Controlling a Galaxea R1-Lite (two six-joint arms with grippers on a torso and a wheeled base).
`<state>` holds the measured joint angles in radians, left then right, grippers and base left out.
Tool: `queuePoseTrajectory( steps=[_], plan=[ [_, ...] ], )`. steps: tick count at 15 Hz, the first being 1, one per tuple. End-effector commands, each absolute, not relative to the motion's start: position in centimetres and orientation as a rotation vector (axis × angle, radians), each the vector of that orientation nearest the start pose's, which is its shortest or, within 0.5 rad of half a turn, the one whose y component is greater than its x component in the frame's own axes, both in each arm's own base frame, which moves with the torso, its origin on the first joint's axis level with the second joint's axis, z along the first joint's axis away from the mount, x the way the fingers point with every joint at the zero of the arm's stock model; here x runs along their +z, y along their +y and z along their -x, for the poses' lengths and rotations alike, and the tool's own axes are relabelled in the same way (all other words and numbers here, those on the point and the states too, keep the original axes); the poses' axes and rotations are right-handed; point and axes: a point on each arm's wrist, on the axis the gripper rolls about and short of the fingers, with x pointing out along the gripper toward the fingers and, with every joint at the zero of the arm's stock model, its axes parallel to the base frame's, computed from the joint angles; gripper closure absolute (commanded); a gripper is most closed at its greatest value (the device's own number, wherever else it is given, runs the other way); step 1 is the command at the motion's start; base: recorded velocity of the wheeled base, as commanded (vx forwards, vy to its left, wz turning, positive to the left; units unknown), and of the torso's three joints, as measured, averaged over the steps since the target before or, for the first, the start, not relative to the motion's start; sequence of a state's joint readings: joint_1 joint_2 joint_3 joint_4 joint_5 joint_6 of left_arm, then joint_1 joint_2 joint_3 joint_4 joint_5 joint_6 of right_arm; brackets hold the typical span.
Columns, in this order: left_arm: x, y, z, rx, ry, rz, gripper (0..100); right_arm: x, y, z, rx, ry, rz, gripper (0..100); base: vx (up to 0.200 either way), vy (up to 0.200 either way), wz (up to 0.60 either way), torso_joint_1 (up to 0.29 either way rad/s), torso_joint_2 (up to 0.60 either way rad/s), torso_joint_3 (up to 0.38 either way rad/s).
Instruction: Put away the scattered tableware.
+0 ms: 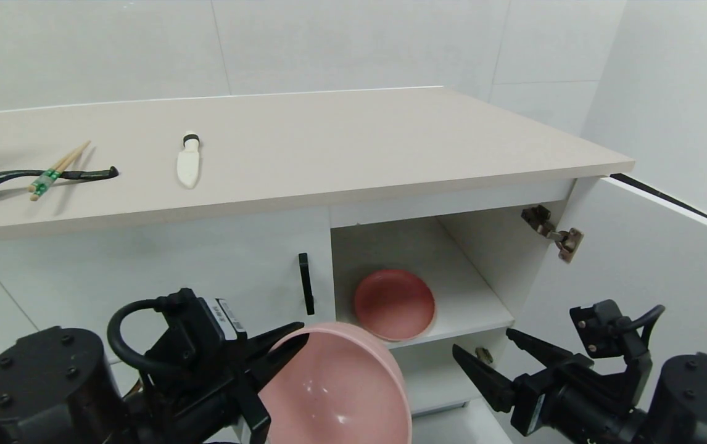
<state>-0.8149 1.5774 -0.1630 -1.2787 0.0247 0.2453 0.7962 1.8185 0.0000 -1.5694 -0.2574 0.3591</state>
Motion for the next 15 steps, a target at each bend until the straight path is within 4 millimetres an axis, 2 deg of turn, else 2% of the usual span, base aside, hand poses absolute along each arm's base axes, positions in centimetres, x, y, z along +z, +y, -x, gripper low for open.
queuePoseTrajectory(
  steps=[1, 3, 4, 6, 11, 15],
  plan=[
    [10.2, -16.8, -15.2, -0.795, 0.060, -0.339, 100, 8.6, 13.7, -14.6, 0.482, 0.275, -0.244, 0, 0.000, 0.000, 0.00, 0.000, 0.00, 0.000],
    [8.9, -17.9, -16.0, -0.753, 0.057, -0.344, 100, 8.6, 13.6, -14.6, 0.480, 0.274, -0.245, 0, 0.000, 0.000, 0.00, 0.000, 0.00, 0.000],
    [7.8, -19.4, -16.3, -0.762, 0.053, -0.332, 100, 8.6, 13.6, -14.6, 0.480, 0.274, -0.245, 0, 0.000, 0.000, 0.00, 0.000, 0.00, 0.000],
    [7.6, -20.6, -17.1, -0.764, 0.037, -0.332, 100, 8.6, 13.6, -14.6, 0.478, 0.272, -0.246, 0, 0.000, 0.000, 0.00, 0.000, 0.00, 0.000],
    [6.6, -21.3, -17.3, -0.724, 0.059, -0.358, 100, 8.6, 13.5, -14.7, 0.474, 0.273, -0.246, 0, 0.000, 0.000, 0.00, 0.000, 0.00, 0.000],
    [6.8, -22.4, -17.4, -0.715, 0.030, -0.356, 100, 8.6, 13.5, -14.7, 0.474, 0.272, -0.247, 0, 0.000, 0.000, 0.00, 0.000, 0.00, 0.000]
  ],
)
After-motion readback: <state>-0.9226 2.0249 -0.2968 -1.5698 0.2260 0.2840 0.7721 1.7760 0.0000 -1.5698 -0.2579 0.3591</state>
